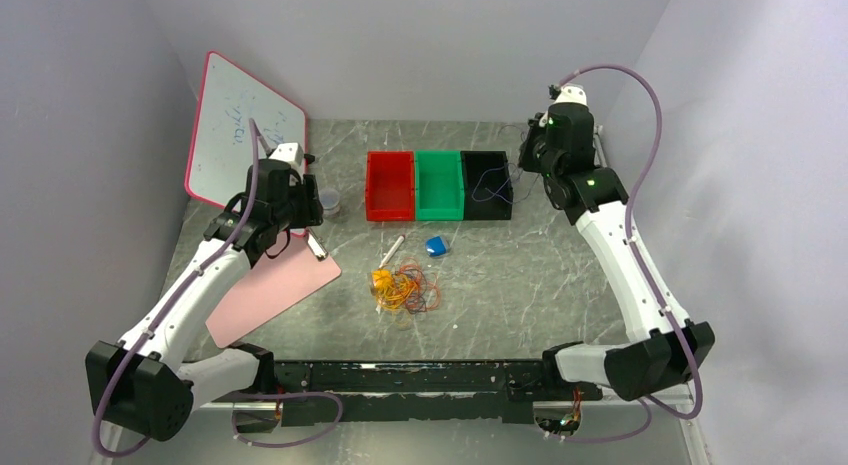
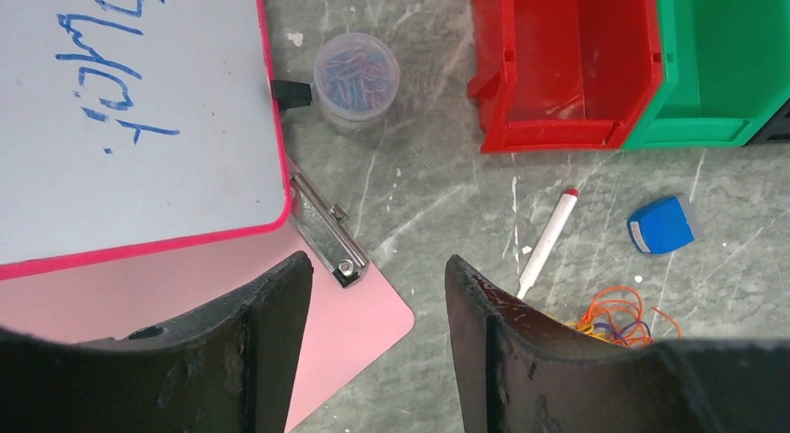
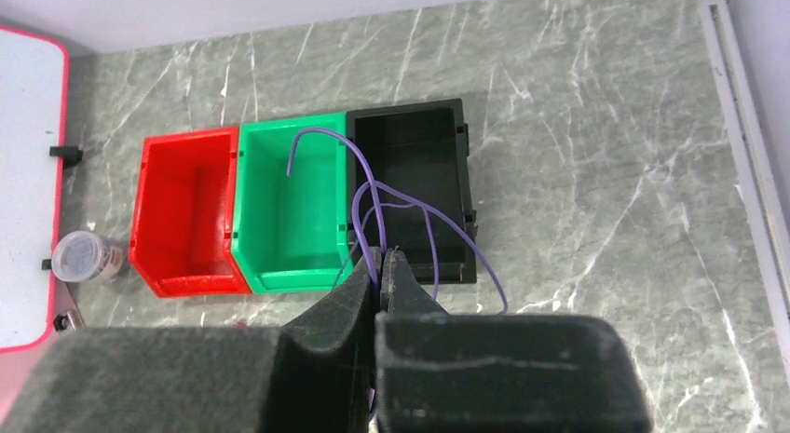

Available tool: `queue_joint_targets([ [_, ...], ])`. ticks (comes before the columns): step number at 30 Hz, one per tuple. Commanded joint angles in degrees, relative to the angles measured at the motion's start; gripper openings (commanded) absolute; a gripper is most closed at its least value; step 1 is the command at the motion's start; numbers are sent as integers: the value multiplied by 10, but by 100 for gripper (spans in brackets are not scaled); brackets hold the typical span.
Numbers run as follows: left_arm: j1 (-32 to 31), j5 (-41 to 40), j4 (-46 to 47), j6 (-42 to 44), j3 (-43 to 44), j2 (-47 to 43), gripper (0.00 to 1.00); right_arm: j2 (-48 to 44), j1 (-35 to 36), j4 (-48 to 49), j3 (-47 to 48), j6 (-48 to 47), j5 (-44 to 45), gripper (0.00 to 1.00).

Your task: Untangle the cables

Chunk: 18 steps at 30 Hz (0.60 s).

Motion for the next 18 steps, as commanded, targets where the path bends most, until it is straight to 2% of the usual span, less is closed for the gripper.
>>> queue_joint_targets([
  [1, 14, 6, 40, 13, -9, 6, 59, 13, 0, 25, 11, -21, -36, 0],
  [8, 35, 41, 70, 15, -39, 5, 58, 79, 24, 5, 69, -58, -77, 0],
  [18, 34, 19, 58, 20, -33, 1, 56, 171, 70, 48, 116, -64, -92, 0],
])
